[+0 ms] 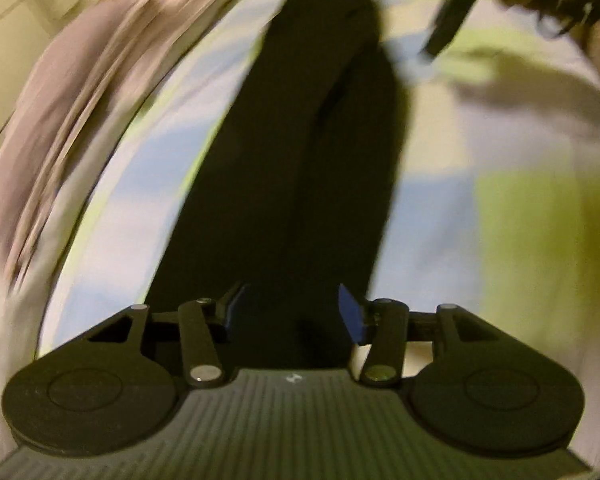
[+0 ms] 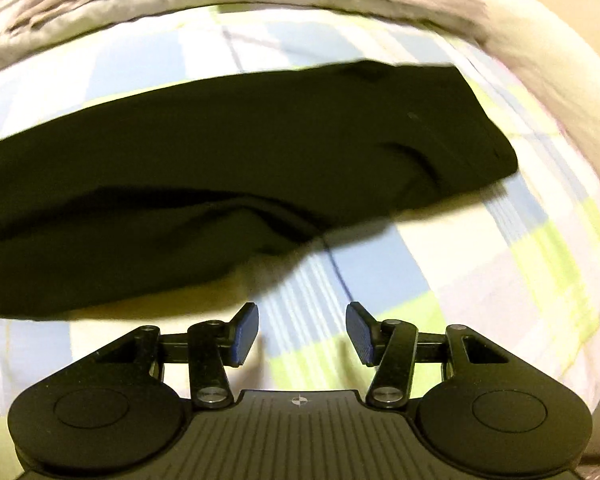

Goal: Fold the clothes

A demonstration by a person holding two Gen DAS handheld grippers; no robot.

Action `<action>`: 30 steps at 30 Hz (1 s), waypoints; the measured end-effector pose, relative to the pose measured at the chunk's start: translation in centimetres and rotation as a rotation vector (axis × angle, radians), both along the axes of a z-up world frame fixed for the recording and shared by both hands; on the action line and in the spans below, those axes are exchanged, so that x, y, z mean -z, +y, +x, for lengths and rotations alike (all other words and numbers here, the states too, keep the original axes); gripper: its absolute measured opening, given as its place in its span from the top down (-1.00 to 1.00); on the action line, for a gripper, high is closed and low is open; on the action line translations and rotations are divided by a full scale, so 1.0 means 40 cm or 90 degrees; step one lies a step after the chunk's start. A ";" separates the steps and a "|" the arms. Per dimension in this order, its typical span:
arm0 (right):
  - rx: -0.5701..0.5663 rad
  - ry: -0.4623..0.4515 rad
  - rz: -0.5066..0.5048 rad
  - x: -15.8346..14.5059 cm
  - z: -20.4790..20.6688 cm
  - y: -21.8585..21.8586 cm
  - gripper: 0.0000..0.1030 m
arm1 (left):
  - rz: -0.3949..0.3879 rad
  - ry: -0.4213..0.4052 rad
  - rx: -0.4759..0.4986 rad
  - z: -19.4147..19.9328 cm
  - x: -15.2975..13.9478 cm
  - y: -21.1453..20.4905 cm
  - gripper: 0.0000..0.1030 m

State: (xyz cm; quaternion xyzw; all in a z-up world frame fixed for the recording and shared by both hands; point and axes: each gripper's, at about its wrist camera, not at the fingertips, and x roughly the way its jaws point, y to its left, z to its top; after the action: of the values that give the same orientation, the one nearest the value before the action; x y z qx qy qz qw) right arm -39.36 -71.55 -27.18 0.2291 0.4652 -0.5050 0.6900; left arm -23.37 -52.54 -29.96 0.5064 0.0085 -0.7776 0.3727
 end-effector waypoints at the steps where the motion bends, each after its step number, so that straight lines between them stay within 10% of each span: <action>1: 0.004 -0.012 0.002 0.002 -0.017 -0.005 -0.01 | -0.002 0.007 0.034 -0.066 0.013 -0.016 0.10; 9: 0.008 -0.115 0.022 0.027 -0.141 -0.032 -0.01 | -0.021 -0.036 0.137 -0.386 0.144 -0.125 0.20; 11: 0.014 -0.138 0.024 0.033 -0.164 -0.030 -0.01 | -0.010 -0.051 0.122 -0.403 0.152 -0.167 0.84; 21: 0.030 -0.259 0.026 0.035 -0.172 -0.065 -0.38 | 0.028 0.042 -0.061 -0.268 -0.006 -0.430 0.98; 30: 0.093 -0.343 0.016 0.068 -0.056 -0.134 -0.38 | 0.018 0.039 -0.037 -0.236 -0.032 -0.450 0.98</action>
State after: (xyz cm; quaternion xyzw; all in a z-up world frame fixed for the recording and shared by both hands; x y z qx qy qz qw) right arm -41.59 -76.89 -29.91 0.3966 0.2537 -0.4684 0.7477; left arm -32.82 -70.53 -28.68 0.4869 0.0456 -0.7815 0.3873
